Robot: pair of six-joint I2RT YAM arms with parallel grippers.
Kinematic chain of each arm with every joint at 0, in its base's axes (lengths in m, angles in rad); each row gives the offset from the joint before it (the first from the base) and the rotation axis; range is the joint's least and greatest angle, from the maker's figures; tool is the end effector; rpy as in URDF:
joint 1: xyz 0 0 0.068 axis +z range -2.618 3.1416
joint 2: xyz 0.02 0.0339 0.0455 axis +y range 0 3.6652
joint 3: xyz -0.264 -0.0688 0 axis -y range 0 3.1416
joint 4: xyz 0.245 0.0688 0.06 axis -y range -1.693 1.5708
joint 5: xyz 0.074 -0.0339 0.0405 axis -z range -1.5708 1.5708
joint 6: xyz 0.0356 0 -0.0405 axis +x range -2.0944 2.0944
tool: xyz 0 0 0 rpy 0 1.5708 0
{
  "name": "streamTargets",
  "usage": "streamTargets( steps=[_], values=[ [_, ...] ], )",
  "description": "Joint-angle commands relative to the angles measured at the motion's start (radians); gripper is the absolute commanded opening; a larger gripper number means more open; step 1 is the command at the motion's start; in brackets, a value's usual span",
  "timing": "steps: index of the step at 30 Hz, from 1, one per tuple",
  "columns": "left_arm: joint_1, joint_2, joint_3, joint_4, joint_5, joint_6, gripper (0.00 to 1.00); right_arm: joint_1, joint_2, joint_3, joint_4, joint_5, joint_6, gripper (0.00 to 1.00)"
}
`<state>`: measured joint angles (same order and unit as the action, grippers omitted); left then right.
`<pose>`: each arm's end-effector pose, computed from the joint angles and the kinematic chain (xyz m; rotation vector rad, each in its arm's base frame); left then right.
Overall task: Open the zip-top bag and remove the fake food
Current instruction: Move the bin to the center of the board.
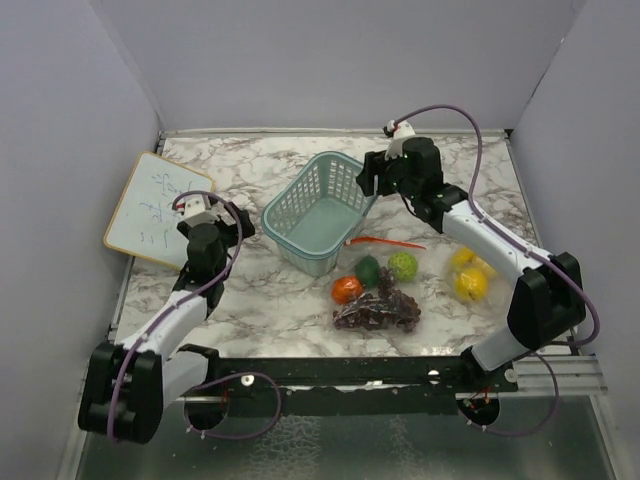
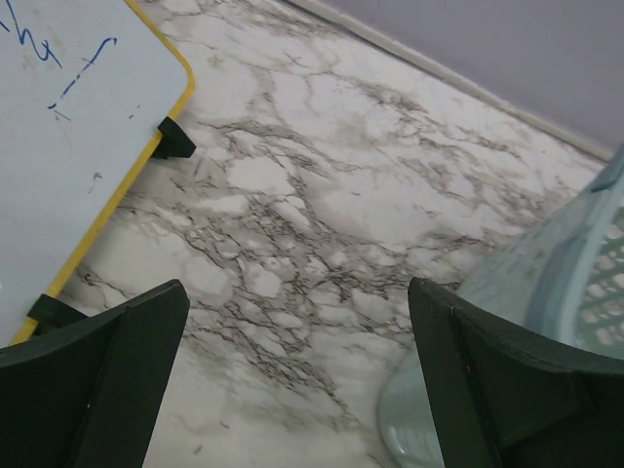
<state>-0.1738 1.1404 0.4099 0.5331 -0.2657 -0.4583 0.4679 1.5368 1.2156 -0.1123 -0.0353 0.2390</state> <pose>0.2366 -0.0321 0.2134 -0.4394 1.7111 -0.2244 0.3224 0.1643 0.3109 -0.2555 2.0216 0.4844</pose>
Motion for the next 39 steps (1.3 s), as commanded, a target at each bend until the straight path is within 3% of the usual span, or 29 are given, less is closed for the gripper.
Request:
streamTargets(
  steps=[1, 6, 12, 18, 20, 35, 37, 39],
  values=[
    [-0.072, -0.229, -0.063, -0.2, -0.108, -0.174, 0.99, -0.008, 0.054, 0.101, 0.03, -0.022, -0.246, 0.67],
    [-0.096, -0.365, -0.104, -0.329, -0.101, -0.194, 0.99, -0.021, 0.191, 0.254, -0.058, -0.07, -0.345, 0.75],
    [-0.101, -0.409, -0.153, -0.353, -0.06, -0.194, 0.97, -0.042, 0.327, 0.4, -0.109, -0.167, -0.362, 0.71],
    [-0.101, -0.382, -0.133, -0.364, -0.073, -0.165, 0.93, -0.056, 0.403, 0.47, -0.133, -0.234, -0.365, 0.61],
    [-0.101, -0.369, -0.128, -0.361, -0.073, -0.162, 0.91, -0.063, 0.42, 0.475, -0.141, -0.259, -0.363, 0.54],
    [-0.102, -0.312, -0.148, -0.312, -0.046, -0.163, 0.88, -0.1, 0.393, 0.394, -0.144, -0.337, -0.391, 0.32],
    [-0.102, -0.309, -0.146, -0.311, -0.043, -0.164, 0.88, -0.101, 0.395, 0.397, -0.148, -0.329, -0.388, 0.2],
    [-0.102, -0.311, -0.146, -0.313, -0.044, -0.163, 0.88, -0.102, 0.394, 0.399, -0.147, -0.316, -0.38, 0.16]
  ],
)
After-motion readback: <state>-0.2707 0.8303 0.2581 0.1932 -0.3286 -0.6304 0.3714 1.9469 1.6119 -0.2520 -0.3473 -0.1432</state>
